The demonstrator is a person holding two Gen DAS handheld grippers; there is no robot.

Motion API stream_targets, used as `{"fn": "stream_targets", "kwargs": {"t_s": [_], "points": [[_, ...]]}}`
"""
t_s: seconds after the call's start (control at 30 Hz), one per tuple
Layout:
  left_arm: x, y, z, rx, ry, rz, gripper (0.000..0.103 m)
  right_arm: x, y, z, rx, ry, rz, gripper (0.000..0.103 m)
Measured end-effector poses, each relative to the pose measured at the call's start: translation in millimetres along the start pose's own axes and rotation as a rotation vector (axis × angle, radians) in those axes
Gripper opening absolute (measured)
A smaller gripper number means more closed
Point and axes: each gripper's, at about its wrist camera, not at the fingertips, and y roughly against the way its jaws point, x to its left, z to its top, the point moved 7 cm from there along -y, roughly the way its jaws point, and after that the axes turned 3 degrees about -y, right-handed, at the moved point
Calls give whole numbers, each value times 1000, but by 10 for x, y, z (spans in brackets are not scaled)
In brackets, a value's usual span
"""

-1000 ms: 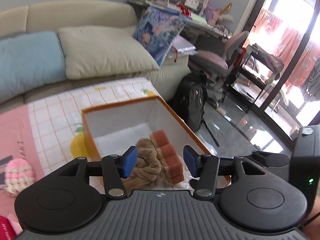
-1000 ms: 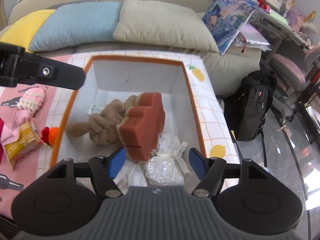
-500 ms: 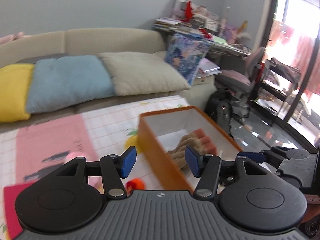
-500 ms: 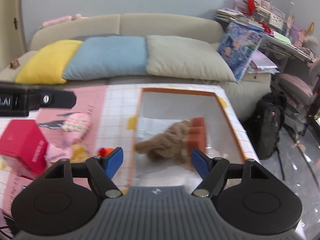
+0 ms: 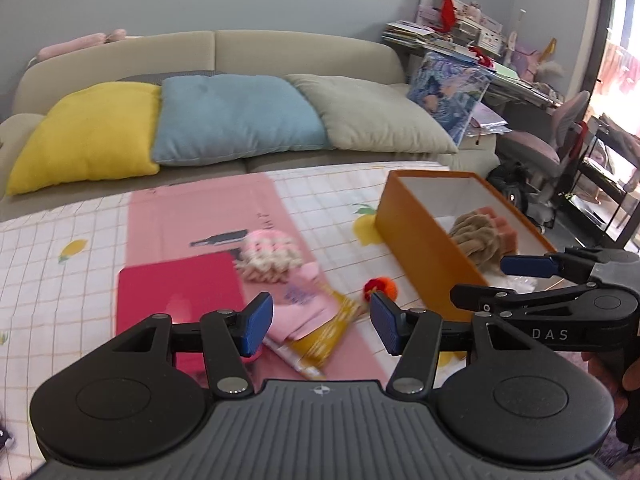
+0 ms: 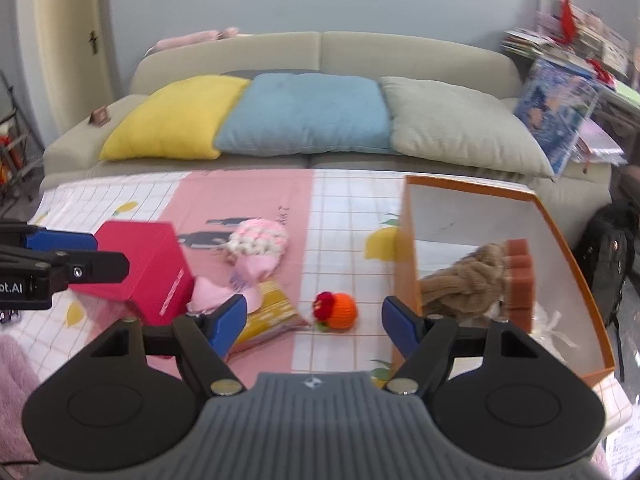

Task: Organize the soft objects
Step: 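Move both grippers back to the pink cloth and orange crochet ball, then grasp the pink cloth with the left gripper while the right gripper approaches the orange crochet ball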

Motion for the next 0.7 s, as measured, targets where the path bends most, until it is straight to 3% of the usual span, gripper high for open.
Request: {"fn": "stream_targets", "kwargs": {"t_s": [0.2,0.47,0.7], "points": [[111,-24,-237,8,-35,19,66,284,-118,-125,12,91,40,72],[168,-154,-383,32,-68,12,66,480,-392,-269,57,194,59,54],[193,-286,-408,65,-79,4,66,525,-677,-294,103,224,71,47]]}}
